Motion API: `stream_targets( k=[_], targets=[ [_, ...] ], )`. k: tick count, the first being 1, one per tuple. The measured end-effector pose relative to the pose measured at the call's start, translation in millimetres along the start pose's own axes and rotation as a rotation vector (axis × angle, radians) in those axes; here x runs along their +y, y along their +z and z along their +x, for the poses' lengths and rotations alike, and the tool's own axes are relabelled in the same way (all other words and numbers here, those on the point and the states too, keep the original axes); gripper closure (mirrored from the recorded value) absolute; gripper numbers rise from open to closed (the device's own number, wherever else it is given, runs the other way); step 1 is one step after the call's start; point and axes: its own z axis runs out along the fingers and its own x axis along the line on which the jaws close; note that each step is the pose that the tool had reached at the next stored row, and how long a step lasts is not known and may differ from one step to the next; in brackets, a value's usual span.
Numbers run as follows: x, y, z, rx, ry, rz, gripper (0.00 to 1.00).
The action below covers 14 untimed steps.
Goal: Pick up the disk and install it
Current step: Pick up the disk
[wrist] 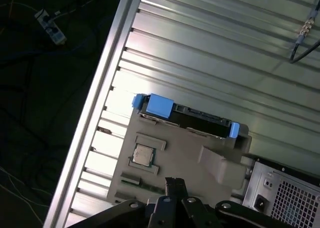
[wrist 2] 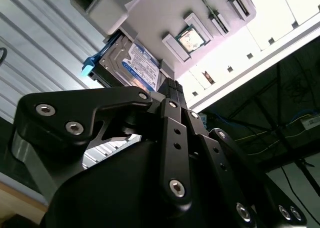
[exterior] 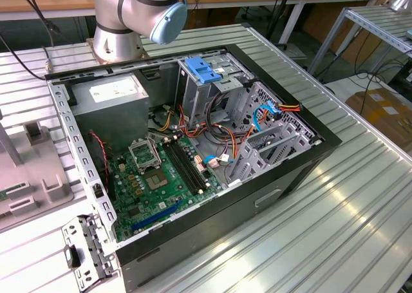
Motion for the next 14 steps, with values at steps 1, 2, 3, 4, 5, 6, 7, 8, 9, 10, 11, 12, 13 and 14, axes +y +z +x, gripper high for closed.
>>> stream_targets(
  k=[1,2,3,4,5,6,7,8,9,10,11,12,13,14],
  targets=[
    [0.0,0.0,0.0,0.0003,-0.005,-0.0001,0.89],
    [0.0,0.0,0.0,0.0004,-0.009,-0.0002,0.89],
    [0.0,0.0,0.0,0.0007,-0.015,-0.0004,0.89],
    [0.0,0.0,0.0,0.0009,-0.02,-0.0005,0.89],
    [0.0,0.0,0.0,0.0011,-0.025,-0.0006,0.89],
    [0.0,0.0,0.0,0.0013,-0.029,-0.0007,0.89],
    [0.0,0.0,0.0,0.0015,-0.033,-0.0008,0.89],
    [0.0,0.0,0.0,0.0019,-0.043,-0.001,0.89],
    [0.0,0.0,0.0,0.0021,-0.047,-0.0012,0.89],
    [0.0,0.0,0.0,0.0023,-0.052,-0.0013,0.89],
    [0.0,0.0,0.0,0.0027,-0.059,-0.0014,0.89],
    [0.0,0.0,0.0,0.0029,-0.064,-0.0016,0.89],
    [0.0,0.0,0.0,0.0031,-0.069,-0.0016,0.89],
    [0.0,0.0,0.0,0.0033,-0.073,-0.0017,0.89]
  ],
)
